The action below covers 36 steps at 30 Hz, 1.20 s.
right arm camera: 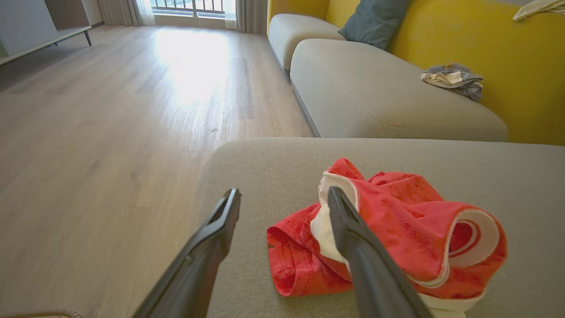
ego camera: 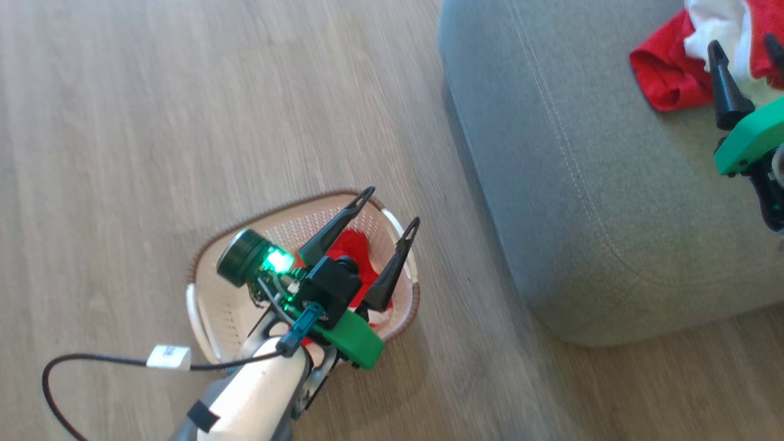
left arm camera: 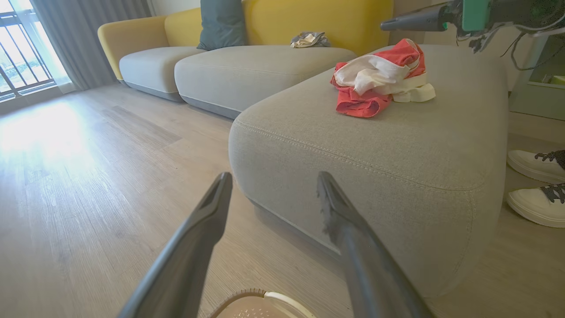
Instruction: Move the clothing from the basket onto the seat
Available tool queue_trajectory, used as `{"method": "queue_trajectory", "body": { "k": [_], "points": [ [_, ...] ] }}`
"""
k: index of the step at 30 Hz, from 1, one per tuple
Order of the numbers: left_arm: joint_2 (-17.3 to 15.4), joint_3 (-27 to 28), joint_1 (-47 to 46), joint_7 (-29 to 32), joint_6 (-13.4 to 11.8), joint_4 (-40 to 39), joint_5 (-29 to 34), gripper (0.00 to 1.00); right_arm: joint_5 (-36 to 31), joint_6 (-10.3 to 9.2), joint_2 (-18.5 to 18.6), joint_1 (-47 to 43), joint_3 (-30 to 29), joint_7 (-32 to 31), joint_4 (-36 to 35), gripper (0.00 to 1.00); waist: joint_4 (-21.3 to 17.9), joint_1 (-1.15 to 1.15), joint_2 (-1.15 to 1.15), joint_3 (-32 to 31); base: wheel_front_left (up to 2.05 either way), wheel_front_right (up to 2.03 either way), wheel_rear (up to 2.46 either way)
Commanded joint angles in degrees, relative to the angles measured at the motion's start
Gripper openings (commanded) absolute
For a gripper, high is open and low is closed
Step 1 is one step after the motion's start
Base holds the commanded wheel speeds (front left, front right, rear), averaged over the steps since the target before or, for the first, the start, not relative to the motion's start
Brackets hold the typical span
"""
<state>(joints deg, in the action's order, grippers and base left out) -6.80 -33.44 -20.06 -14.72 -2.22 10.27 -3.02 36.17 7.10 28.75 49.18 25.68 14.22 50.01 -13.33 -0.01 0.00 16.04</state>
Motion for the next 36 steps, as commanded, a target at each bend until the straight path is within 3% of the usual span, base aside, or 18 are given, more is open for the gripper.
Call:
{"method": "queue_trajectory", "body": {
  "k": [1,9,18,26,36],
  "points": [
    [0.30,2.18,-0.99,-0.28,-0.36,-1.87,-0.33,1.00,0.43,0.39,1.77,-0.76,-0.08,0.74,-2.08,1.00,1.72,0.01,0.00,-2.32,0.00,0.00,0.00],
    [1.80,7.33,3.01,-0.28,0.03,-1.92,-1.37,1.00,0.38,0.39,1.76,-10.79,-4.38,0.76,-20.39,1.00,5.29,0.01,0.00,-7.35,0.00,0.00,0.00],
    [3.46,13.90,6.65,-0.28,-1.14,-2.68,-2.72,1.00,-5.28,0.39,-1.99,-24.32,-11.56,0.77,-37.44,1.00,9.58,0.01,0.00,-11.19,0.00,0.00,0.00],
    [3.88,19.03,9.01,-0.28,-5.83,-5.95,-3.08,1.00,-10.12,0.39,-8.19,-34.06,-15.38,0.77,-48.18,1.00,11.22,0.01,0.00,-12.36,0.00,0.00,0.00],
    [3.91,22.41,12.04,-0.28,-14.46,-8.47,-4.85,1.00,-12.32,0.39,-14.87,-42.21,-19.94,0.77,-51.80,1.00,11.42,0.01,0.00,-13.27,0.00,0.00,0.00]
  ]
}}
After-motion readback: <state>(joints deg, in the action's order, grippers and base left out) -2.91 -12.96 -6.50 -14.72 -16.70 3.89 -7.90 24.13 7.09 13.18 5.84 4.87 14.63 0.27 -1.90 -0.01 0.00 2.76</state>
